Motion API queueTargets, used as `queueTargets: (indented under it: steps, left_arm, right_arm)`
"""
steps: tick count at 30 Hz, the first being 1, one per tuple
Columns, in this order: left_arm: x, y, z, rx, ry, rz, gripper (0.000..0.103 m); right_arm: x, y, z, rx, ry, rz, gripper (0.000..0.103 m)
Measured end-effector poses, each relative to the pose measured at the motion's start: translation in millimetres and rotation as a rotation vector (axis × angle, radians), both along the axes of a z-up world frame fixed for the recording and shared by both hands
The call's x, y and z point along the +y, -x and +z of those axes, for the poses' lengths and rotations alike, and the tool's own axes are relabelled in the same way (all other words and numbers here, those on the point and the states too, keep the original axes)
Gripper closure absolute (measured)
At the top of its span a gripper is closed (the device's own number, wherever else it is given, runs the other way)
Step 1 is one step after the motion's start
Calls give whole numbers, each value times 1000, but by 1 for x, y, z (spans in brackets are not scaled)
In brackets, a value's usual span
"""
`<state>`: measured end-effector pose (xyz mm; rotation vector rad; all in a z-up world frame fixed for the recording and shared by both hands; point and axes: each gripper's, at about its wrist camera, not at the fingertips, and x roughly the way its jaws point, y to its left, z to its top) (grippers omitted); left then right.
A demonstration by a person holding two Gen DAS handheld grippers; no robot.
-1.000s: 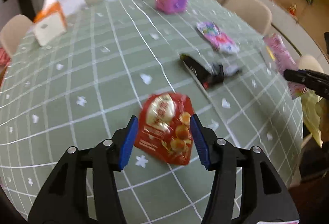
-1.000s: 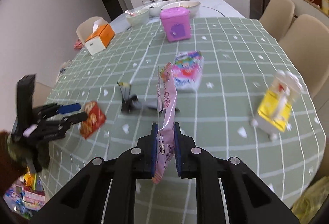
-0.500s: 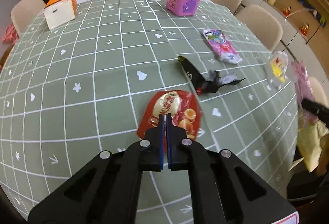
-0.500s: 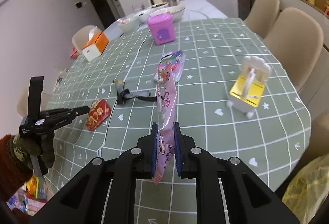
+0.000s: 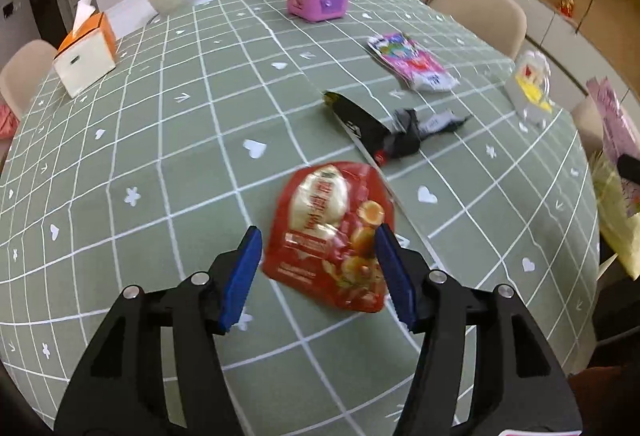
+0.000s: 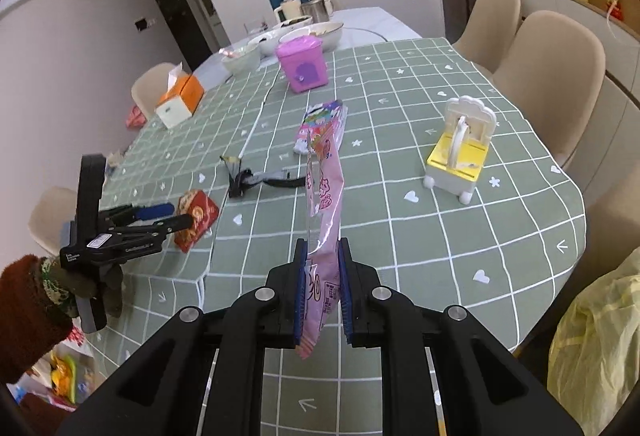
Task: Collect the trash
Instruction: 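Carry the red packet and pink wrapper over the trash bin with both tools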
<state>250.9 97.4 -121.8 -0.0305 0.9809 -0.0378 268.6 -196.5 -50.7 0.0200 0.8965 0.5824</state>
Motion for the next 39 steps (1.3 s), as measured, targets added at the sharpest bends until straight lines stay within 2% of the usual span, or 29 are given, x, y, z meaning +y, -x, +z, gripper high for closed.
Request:
queueTargets:
  steps: [2, 4, 5, 7, 8, 14, 20, 25, 31, 39]
  left_arm:
    - [-3, -3, -5, 15, -16, 23, 49]
    - [1, -5, -3, 7, 30, 36, 64]
    - [4, -5, 1, 4, 79, 34, 86]
    - [9, -4, 10, -11, 142, 31, 92]
    - [8, -3, 15, -26, 140, 27, 94]
    - [-6, 9, 52, -108, 129, 16, 94]
    - [-48, 9, 104, -211, 129, -65, 94]
    - [-85, -2, 140, -271, 184, -130, 93]
    - [-153, -23, 172, -316, 254, -276, 93]
    - [-268, -53, 177, -281, 305, -511, 93]
  right_arm:
    - [2, 2, -1, 1, 1, 6, 88]
    - [5, 4, 0, 0, 7, 12, 88]
    - [6, 5, 1, -3, 9, 15, 88]
    - [7, 7, 4, -13, 19, 20, 88]
    - [7, 8, 5, -17, 20, 20, 88]
    - [1, 9, 14, -43, 14, 6, 88]
    - [-17, 11, 34, -107, 16, -45, 88]
    - [-42, 14, 58, -194, 52, -104, 88]
    - [-93, 15, 83, -260, 70, -218, 88]
    - [-189, 27, 101, -295, 115, -438, 88]
